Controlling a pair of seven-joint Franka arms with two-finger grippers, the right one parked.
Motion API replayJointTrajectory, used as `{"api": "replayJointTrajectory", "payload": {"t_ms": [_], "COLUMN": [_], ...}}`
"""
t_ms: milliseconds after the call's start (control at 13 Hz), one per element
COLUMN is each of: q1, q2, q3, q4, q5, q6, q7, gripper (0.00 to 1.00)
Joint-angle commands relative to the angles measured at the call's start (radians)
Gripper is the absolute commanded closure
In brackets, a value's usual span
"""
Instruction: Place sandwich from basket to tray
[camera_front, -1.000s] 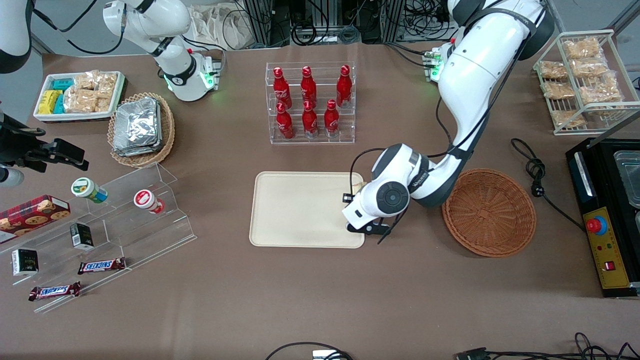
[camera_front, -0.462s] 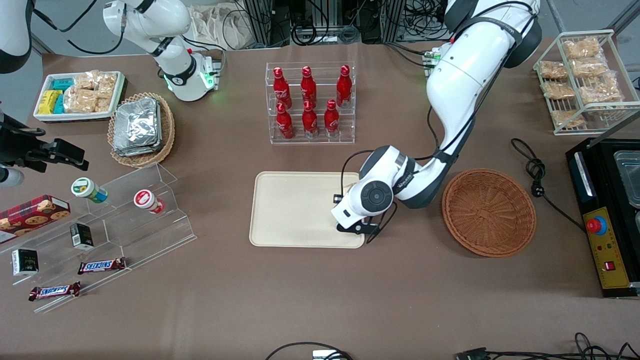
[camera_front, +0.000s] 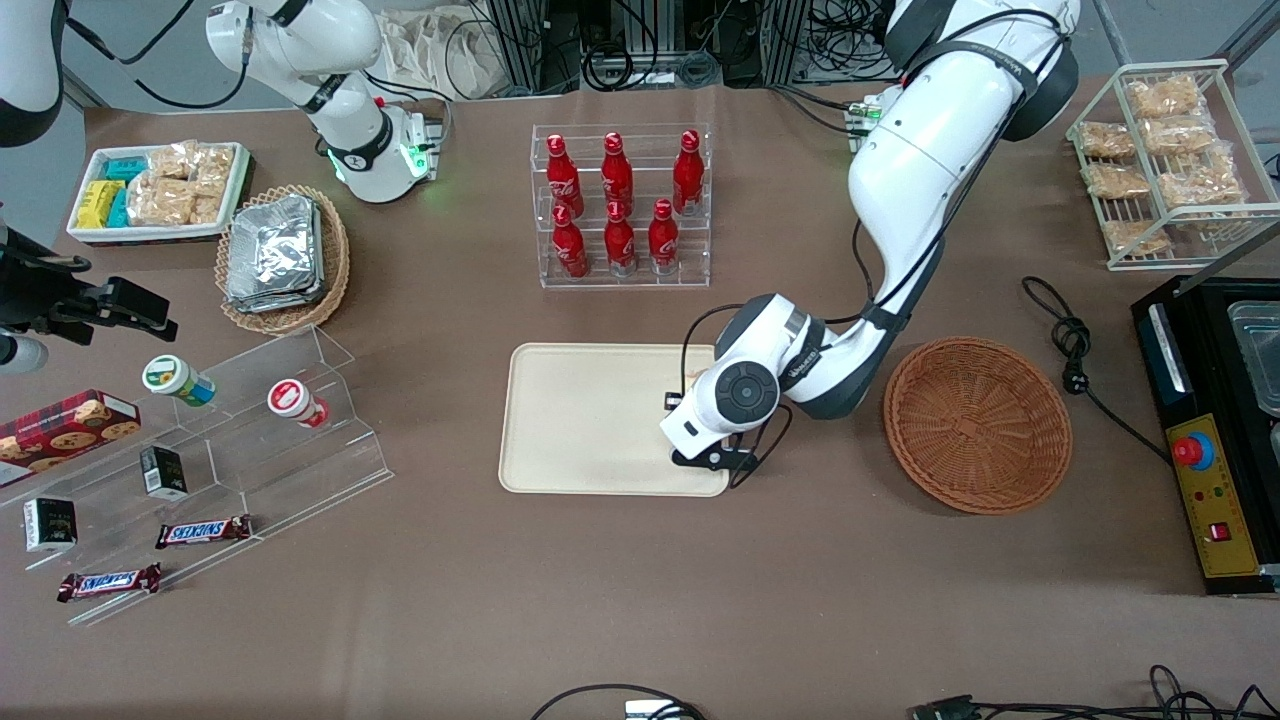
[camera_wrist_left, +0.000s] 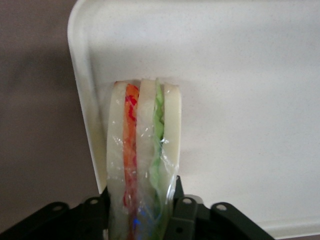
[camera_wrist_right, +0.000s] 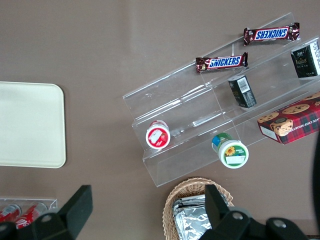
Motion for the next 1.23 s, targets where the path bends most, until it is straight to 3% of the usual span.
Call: {"api": "replayJointTrajectory", "payload": {"t_ms": [0, 308, 538, 846, 1154], "q1": [-0.006, 0.036, 0.08, 0.22, 0.365], "q2": [0.0, -0.051, -0.156, -0.299, -0.443], "q3": [0.008, 0.006, 0.009, 0.008, 0.009], "q4": [0.033, 0.063, 0.056, 0.051, 0.05], "q5": [0.016, 0.003, 0.021, 0.018, 0.021], "q6": [-0.004, -0.044, -0.067, -0.232, -0.398], "q7": [-0.03, -0.071, -0.076, -0.015, 0.16], "gripper": [0.0, 0.0, 0.0, 0.0, 0.0]}}
